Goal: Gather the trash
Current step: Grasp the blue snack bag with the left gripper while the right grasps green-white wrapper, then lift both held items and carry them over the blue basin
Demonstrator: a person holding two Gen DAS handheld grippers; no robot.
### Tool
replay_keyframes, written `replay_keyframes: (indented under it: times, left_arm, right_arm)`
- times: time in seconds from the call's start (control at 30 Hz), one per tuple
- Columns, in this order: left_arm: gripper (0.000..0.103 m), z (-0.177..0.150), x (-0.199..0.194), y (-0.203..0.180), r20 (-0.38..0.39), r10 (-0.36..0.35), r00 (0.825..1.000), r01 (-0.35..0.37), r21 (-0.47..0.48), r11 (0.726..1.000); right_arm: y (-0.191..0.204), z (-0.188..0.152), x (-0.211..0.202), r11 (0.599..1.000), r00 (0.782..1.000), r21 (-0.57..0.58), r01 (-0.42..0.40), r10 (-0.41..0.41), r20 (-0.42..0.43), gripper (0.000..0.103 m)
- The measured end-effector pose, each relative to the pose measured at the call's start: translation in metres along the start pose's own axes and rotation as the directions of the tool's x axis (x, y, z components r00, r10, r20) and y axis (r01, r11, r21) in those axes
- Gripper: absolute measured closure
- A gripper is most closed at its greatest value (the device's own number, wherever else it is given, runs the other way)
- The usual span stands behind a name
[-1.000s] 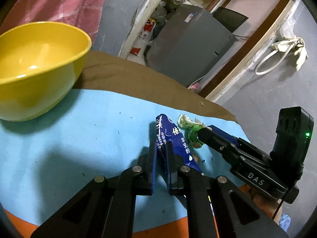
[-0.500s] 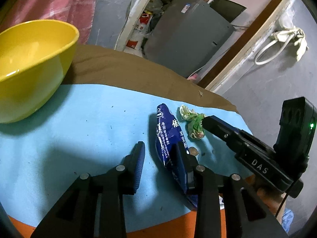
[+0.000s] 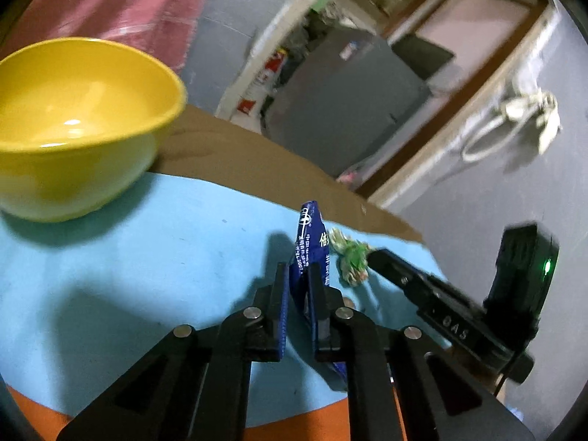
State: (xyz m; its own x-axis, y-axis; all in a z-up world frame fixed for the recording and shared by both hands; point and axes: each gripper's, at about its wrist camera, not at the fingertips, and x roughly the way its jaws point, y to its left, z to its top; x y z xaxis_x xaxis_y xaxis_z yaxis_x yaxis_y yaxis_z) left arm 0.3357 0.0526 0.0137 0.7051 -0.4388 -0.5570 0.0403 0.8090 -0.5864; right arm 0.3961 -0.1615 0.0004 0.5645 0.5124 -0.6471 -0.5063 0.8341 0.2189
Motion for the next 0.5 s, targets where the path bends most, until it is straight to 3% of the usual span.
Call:
replay_keyframes:
  times: [0.17, 0.3, 0.5]
  left_arm:
    - [0.097, 0.002, -0.014, 0.017, 0.072, 0.018, 0.997, -0.011, -0.097, 0.995]
    - [0.098, 0.003, -0.024, 0.016, 0.117, 0.053, 0.992, -0.044, -0.08, 0.996]
    - [0.098, -0.002, -0.029, 0.011, 0.117, 0.101, 0.988, -0.094, -0.061, 0.994]
  right_arm:
    - [0.002, -0.001, -0.007, 1.0, 0.999, -0.005, 0.019, -0.019, 0.045, 0.096]
    - [0.001, 0.0, -0.01, 1.0, 0.998, 0.0, 0.019, -0.019, 0.063, 0.097]
    - [0.0, 0.0, -0.011, 1.0, 0.998, -0.001, 0.008, -0.008, 0.066, 0.097]
